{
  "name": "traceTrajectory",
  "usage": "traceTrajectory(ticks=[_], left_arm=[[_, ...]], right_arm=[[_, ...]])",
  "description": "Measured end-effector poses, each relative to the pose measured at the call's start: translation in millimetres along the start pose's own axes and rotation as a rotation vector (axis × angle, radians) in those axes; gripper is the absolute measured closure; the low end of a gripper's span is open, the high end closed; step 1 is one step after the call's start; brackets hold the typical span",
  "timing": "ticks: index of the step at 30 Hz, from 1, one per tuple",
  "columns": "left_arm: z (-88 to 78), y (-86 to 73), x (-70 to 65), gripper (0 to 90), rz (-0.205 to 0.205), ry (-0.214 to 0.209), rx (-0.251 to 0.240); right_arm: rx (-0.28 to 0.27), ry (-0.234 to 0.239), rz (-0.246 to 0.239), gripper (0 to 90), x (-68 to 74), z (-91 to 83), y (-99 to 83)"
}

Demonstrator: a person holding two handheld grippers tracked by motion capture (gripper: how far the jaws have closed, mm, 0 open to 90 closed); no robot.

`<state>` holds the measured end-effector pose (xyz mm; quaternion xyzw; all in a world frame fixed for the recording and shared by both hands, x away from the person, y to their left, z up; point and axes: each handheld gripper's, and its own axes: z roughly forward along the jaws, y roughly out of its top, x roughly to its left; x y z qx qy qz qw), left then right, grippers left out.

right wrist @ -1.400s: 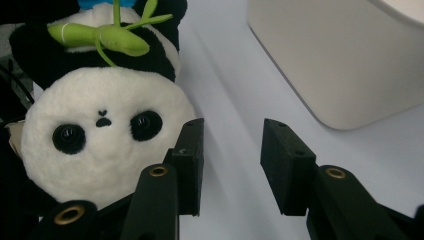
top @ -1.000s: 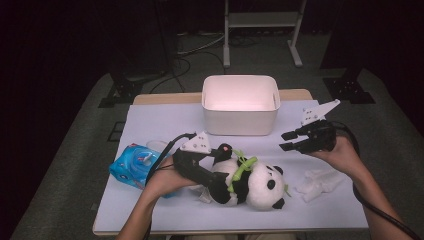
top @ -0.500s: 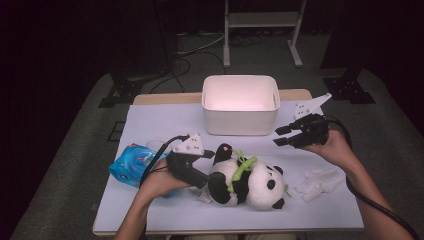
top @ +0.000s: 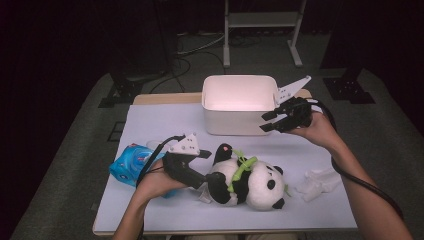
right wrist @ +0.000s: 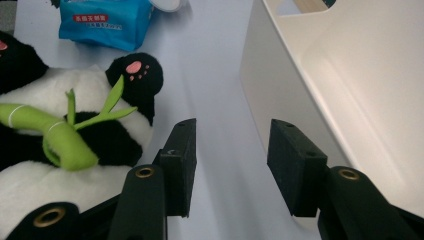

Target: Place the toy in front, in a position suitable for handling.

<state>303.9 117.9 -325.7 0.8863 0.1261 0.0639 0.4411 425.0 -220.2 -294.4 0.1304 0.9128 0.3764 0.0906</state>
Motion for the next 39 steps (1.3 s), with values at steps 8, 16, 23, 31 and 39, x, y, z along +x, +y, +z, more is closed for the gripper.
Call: traceTrajectory(ticks=[8, 16, 23, 31, 39], left_arm=[[-0.4, -2.7, -0.6, 24.2, -0.010, 0.000, -0.005], [-4.0, -2.8, -1.6, 24.1, -0.006, 0.011, -0.007], [-5.8, -2.9, -2.1, 23.3, -0.008, 0.015, -0.009], [-8.4, -4.9, -0.3, 22.9, -0.012, 0.020, -0.006], [-11.5, -6.8, 1.0, 22.7, -0.015, 0.026, -0.012]], right_arm=[[0.006, 0.012, -0.010, 53.4, -10.2, 10.5, 14.8], [0.016, 0.017, -0.017, 53.5, -15.9, 16.6, 20.7], [0.033, 0.034, -0.033, 54.1, -29.1, 31.4, 30.9], [0.039, 0.031, -0.027, 54.9, -42.0, 43.8, 37.6], [0.067, 0.033, -0.032, 56.1, -50.9, 56.2, 39.7]])
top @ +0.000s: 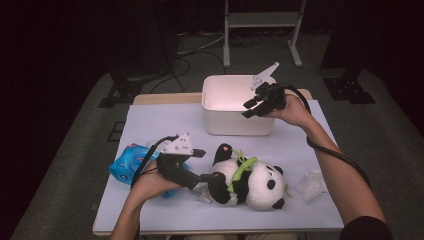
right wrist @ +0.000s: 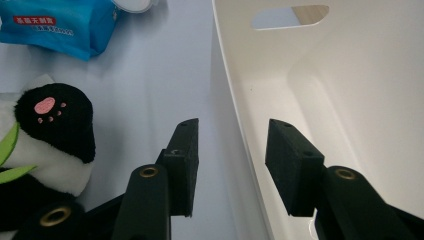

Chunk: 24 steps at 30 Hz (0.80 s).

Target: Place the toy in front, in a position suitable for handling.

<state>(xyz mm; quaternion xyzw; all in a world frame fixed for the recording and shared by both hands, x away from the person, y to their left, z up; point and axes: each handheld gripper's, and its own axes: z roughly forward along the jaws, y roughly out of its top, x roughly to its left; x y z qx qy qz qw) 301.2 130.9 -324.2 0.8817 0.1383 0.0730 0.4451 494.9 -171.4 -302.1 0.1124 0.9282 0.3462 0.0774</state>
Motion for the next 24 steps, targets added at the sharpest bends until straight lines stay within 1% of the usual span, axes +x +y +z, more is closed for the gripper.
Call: traceTrajectory(ticks=[2, 7, 9, 10, 12, 19, 21, 22, 24], left_arm=[[0.2, 0.1, 0.0, 22.7, 0.000, -0.002, 0.002], [-0.7, -0.2, -0.2, 22.0, -0.006, 0.004, -0.004], [-1.0, -0.1, -0.3, 22.1, -0.006, 0.005, -0.004], [-1.1, 0.0, -0.1, 22.1, -0.004, 0.005, -0.004], [-0.7, 0.0, -0.2, 22.1, -0.001, 0.004, -0.003], [-0.5, 0.1, -0.1, 22.1, -0.001, 0.002, -0.003], [-0.3, 0.1, 0.0, 22.1, -0.001, 0.002, -0.003], [-0.3, 0.2, 0.0, 22.1, -0.001, 0.002, -0.002], [-0.4, 0.3, -0.2, 22.2, 0.000, 0.000, 0.000]], right_arm=[[0.007, 0.004, -0.006, 57.1, -0.9, 1.4, -0.1], [0.029, 0.005, -0.005, 59.9, -4.7, 7.4, -2.0], [0.030, 0.005, 0.002, 60.9, -4.6, 8.2, -2.1], [0.036, 0.006, -0.004, 61.9, -5.1, 9.0, -2.5], [0.041, 0.008, 0.000, 63.4, -5.5, 10.7, -3.7], [0.050, -0.001, -0.005, 65.7, -4.9, 11.8, -4.2], [0.058, -0.003, -0.008, 67.2, -5.3, 12.7, -4.3], [0.073, 0.003, 0.001, 70.4, -5.8, 14.0, -4.2], [0.078, 0.004, 0.000, 70.8, -6.1, 15.0, -4.4]])
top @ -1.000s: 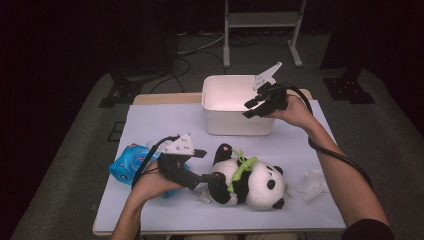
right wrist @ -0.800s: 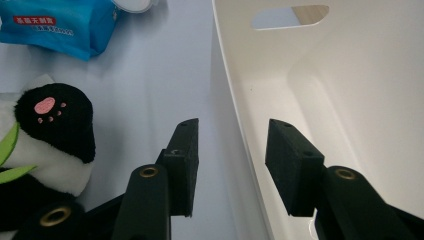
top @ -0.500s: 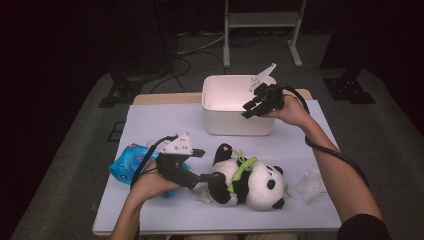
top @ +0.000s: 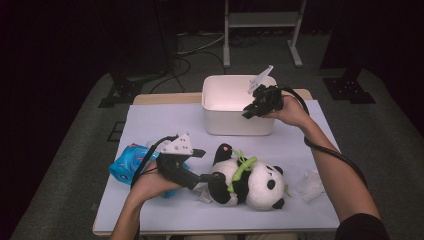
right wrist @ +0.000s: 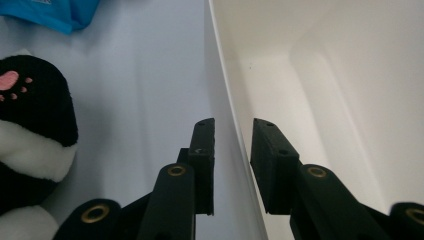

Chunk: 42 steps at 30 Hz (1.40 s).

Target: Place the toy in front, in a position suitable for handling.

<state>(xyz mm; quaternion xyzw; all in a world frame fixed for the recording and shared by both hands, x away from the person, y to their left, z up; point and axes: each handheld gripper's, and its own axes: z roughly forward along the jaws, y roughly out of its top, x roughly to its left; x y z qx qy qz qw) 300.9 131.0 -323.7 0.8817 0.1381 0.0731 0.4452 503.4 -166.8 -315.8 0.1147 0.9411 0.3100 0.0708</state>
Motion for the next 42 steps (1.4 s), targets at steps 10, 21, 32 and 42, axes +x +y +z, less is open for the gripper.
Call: traceTrajectory(ticks=[10, 21, 32, 42], left_arm=[[0.4, -0.9, 0.3, 21.9, -0.004, 0.000, 0.003], [0.3, -1.6, 0.6, 21.2, -0.007, 0.002, 0.003], [0.7, -0.8, -2.4, 19.9, -0.009, 0.000, 0.009], [3.4, -0.4, -4.0, 19.6, -0.014, -0.003, 0.007]], right_arm=[[0.019, 0.014, 0.003, 82.3, -4.0, 3.7, -0.8], [0.047, 0.093, -0.041, 87.2, -1.1, 2.7, 3.6], [0.046, 0.136, -0.077, 87.0, 17.9, -8.9, -10.7], [0.042, 0.155, -0.102, 87.0, 37.5, -18.0, -21.7]])
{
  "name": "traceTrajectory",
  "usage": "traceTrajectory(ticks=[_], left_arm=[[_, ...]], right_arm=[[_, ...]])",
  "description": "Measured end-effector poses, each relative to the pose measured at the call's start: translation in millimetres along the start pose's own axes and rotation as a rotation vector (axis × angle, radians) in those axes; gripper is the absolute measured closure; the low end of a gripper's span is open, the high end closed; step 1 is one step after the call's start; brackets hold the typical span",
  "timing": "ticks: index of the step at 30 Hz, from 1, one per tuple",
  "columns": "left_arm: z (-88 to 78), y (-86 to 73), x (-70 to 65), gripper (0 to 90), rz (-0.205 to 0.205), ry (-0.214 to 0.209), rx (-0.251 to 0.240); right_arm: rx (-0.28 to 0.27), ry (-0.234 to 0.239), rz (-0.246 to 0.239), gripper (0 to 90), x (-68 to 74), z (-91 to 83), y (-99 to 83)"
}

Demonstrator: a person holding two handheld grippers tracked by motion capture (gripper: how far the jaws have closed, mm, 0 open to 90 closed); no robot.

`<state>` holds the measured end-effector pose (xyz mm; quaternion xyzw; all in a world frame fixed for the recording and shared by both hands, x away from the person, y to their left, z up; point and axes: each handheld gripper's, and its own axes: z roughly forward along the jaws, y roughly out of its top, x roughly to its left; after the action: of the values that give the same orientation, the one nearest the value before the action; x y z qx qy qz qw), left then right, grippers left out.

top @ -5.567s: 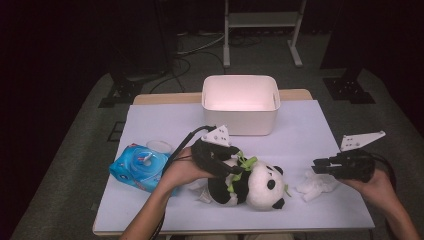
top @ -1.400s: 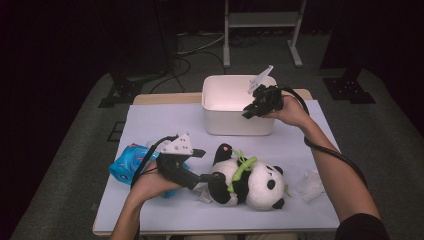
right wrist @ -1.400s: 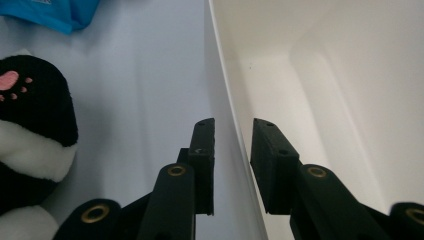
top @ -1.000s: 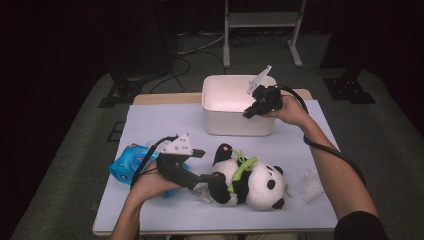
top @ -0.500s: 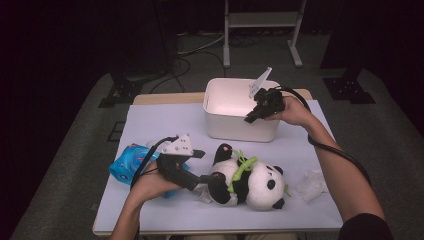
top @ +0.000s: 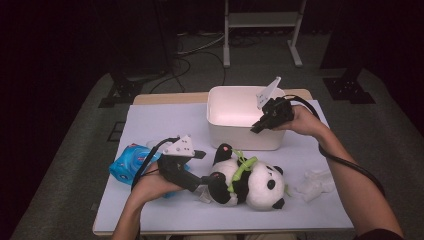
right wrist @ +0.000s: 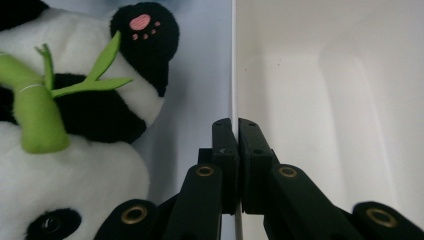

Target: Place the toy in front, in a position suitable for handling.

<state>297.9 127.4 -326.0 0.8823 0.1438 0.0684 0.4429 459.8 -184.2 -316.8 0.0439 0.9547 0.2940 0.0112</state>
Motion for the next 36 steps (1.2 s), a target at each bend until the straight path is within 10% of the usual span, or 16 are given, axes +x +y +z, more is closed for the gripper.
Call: traceTrajectory(ticks=[36], left_arm=[[-1.0, 3.6, -2.3, 18.9, 0.012, -0.009, -0.010]], right_arm=[[-0.009, 0.004, -0.006, 86.7, 22.1, -5.7, -10.5]])
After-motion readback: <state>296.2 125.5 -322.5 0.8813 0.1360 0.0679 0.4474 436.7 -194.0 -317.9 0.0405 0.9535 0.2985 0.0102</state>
